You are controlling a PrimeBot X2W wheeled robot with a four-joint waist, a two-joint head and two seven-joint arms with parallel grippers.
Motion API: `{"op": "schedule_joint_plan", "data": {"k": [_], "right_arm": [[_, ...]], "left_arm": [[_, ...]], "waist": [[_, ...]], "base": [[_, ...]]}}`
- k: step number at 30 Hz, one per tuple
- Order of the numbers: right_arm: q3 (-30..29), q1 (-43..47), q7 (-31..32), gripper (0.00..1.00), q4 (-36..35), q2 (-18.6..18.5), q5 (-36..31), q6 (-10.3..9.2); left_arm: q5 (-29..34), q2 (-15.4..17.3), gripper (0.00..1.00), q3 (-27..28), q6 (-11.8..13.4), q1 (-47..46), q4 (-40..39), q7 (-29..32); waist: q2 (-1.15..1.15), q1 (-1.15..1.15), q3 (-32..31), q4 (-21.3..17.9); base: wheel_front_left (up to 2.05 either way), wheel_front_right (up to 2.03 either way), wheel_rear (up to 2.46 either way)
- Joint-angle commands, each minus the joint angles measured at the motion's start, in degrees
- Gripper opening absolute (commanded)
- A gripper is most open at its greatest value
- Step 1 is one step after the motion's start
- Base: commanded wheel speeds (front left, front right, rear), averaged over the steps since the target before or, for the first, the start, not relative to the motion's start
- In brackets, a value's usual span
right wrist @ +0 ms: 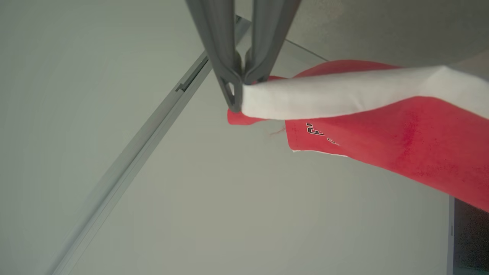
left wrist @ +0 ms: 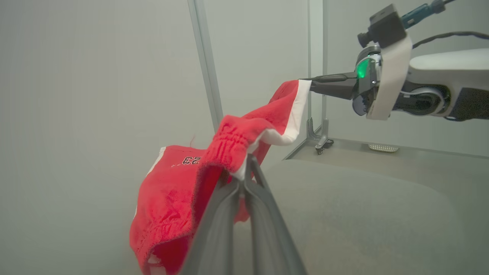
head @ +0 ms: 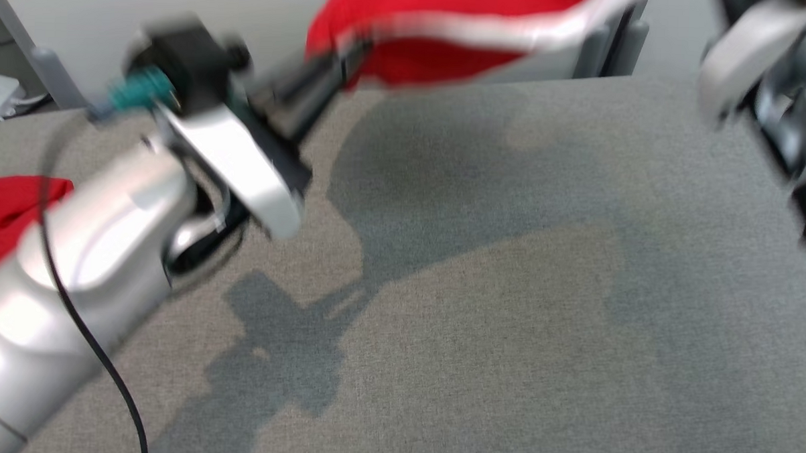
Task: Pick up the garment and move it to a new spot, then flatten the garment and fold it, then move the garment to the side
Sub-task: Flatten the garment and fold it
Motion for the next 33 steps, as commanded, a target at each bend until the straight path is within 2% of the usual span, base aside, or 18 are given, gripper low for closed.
{"op": "schedule_joint_plan", "data": {"k": [1,5,10,15,20,27,33], "right_arm": [[1.43,5.58,0.86,0.0,0.53,0.66,2.01,-0.17],[3.65,13.85,1.47,0.0,1.94,1.02,5.83,-0.17],[5.47,22.88,-0.04,0.0,3.4,0.61,9.53,-0.17],[4.37,27.79,-2.39,0.0,2.98,-1.54,10.55,-0.17],[0.89,32.64,-3.56,0.0,1.04,-3.56,9.7,-0.17],[-2.65,41.88,1.29,0.0,-6.64,-4.32,8.1,-0.17],[-7.57,51.89,10.71,0.0,-20.27,-6.15,7.16,-0.17]], "left_arm": [[-1.05,1.49,0.0,-0.27,-0.21,1.09,0.71,-0.66],[-1.39,-0.65,0.0,-3.06,-0.21,5.62,2.88,-0.71],[2.2,-2.76,0.0,-3.93,-0.22,12.83,5.9,-0.73],[9.47,-0.48,0.0,-7.12,-0.22,17.6,3.37,-0.73],[15.11,2.19,0.0,-11.05,-0.22,21.51,1.3,-0.74],[15.89,3.76,0.0,-12.1,-0.22,25.57,1.06,-0.74],[15.45,5.36,0.0,-12.71,-0.22,28.6,0.76,-0.74]], "waist": [[0.0,0.0,1.92,0.14],[0.0,0.0,4.53,0.41],[0.0,0.0,7.12,0.57],[0.0,0.0,7.01,1.5],[0.0,0.0,5.45,2.87],[0.0,0.0,3.66,3.12],[0.0,0.0,2.75,2.34]], "base": [[0.0,0.0,0.0],[0.0,0.0,0.0],[0.0,0.0,0.0],[0.0,0.0,0.0],[0.0,0.0,0.0],[0.0,0.0,0.0],[0.0,0.0,0.0]]}}
